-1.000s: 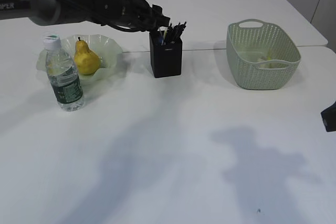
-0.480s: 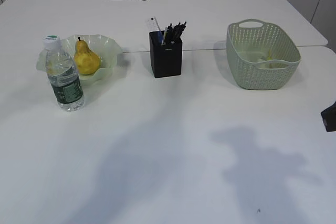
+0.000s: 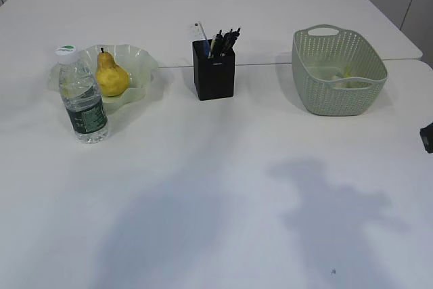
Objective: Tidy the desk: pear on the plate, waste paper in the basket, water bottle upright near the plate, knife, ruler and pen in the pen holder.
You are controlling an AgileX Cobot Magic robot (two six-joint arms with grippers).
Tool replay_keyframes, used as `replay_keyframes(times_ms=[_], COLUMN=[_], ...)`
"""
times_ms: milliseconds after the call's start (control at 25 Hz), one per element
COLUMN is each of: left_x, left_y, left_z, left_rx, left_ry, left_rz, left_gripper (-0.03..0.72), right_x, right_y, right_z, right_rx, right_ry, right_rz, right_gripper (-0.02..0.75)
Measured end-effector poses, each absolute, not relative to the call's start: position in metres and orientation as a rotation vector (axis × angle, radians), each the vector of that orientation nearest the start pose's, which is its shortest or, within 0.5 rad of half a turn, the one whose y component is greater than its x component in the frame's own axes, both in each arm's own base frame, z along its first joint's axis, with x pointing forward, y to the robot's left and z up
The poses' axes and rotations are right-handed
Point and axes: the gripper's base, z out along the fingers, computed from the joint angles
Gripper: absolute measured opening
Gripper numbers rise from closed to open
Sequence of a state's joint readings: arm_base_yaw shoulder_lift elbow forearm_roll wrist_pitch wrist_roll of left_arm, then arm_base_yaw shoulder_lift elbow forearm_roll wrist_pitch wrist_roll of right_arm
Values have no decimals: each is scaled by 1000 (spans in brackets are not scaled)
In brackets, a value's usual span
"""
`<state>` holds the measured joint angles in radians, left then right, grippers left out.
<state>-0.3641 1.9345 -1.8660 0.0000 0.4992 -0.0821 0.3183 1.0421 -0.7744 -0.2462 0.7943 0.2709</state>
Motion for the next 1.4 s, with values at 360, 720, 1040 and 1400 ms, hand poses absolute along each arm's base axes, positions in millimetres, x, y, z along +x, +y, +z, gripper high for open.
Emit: replay_keyframes(times_ms=[360,720,1040,1400], left_x=[365,252,128,3], left_y=[-125,-83,-37,5], left_z=[444,517,562,577], left_rx=[294,291,247,212], left_ry=[2048,2053,1953,1687], left_rz=[-171,-148,-152,-237], left_gripper=[284,388,419,419], right_x=[180,139,95,48], right_y=[42,26,16,23], right_z=[296,319,330,345], right_rx=[-207,-161,-148,-329], right_ry=[2530,2485,2477,2297], right_rz=[-77,-77,-10,280], right_gripper=[314,366,482,482])
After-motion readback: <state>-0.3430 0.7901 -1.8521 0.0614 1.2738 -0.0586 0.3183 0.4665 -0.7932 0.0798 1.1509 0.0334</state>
